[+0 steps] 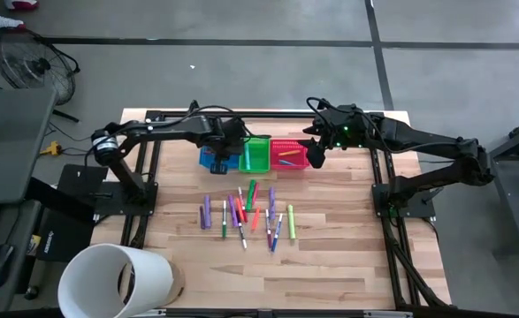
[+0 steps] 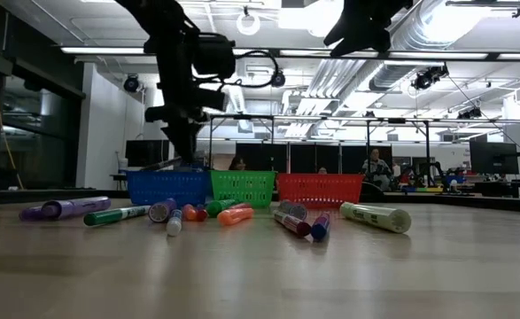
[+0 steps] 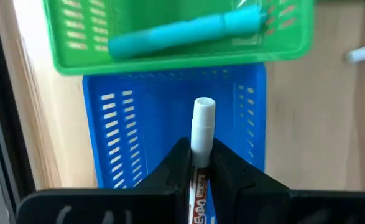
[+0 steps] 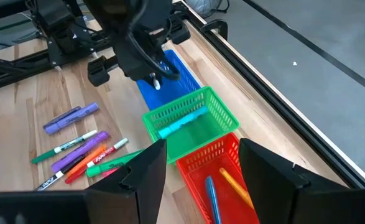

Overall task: Pick & Place Markers
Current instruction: Put the brown marker into the blue bin, then put the light green highlighter into the green bin

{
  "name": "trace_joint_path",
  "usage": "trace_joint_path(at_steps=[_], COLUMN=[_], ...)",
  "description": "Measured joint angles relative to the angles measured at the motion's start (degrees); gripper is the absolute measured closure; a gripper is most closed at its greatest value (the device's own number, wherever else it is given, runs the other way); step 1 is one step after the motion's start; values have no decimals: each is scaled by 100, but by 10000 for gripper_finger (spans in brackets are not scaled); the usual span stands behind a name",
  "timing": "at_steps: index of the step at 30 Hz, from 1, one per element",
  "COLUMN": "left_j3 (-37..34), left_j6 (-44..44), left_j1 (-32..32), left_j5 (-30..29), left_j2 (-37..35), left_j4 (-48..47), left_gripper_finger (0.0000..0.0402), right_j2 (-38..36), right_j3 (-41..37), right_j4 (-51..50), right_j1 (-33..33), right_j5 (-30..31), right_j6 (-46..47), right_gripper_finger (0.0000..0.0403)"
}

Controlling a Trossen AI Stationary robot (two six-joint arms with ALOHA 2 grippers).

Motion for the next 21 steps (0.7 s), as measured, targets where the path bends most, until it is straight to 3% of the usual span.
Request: trace_joint_path(at_steps=[5,14,21], left_j3=[0,0,106], left_j6=[-80,-100,-316], left_j1=[2,2,2], left_j5=[-22,-320,-322], left_j2=[192,213,211], left_j4=[12,15,-273], left_gripper_finger=[372,299,292], right_j2=[2,2,2], right_j3=[0,0,-2], right_j4=[-21,-72,-222], right_j1=[1,2,2], right_j5=[0,-2,-2], right_j6=[0,0,-2], right_gripper_finger=[214,214,214])
